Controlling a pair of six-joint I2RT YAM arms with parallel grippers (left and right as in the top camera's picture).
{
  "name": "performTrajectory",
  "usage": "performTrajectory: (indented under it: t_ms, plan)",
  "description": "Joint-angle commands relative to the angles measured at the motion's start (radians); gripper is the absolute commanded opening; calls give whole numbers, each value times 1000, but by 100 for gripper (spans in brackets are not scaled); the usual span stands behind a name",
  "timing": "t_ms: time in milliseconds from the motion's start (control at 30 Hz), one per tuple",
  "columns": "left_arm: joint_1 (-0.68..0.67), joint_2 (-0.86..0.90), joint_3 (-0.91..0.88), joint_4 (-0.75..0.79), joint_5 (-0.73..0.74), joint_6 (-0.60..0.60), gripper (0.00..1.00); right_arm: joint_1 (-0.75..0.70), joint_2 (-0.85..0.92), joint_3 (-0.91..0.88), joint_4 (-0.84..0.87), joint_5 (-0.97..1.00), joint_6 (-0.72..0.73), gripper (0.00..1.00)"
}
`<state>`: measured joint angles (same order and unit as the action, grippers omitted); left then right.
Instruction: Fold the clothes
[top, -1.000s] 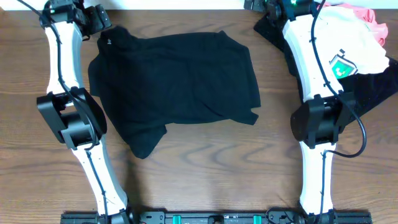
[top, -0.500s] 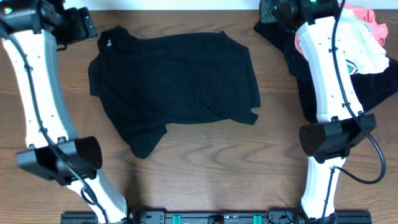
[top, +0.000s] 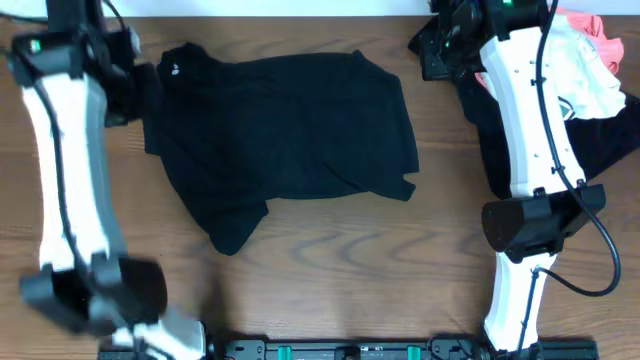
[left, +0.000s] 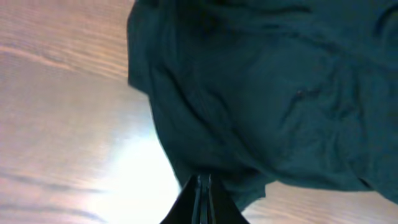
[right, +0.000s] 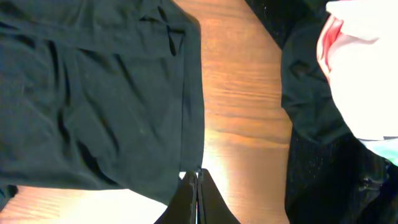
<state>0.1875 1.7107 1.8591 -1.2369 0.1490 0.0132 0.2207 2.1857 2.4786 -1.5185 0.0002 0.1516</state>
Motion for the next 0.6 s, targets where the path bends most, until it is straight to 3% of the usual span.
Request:
performTrajectory:
  t_ms: [0,100,233,567]
  plan:
    - [-3,-250,-233,93,-11,18,6,21,-39,6,-10,-8,1,2]
    - [4,-428,-495,257,-10,8,6,43,-63,6,-31,5,-4,2]
    - [4,-564,-708,385,-11,-19,6,70,-98,6,-67,45,-3,2]
    - [4,-526,-793,457,-3,-40,6,85,-309,-78,-134,132,-12,2]
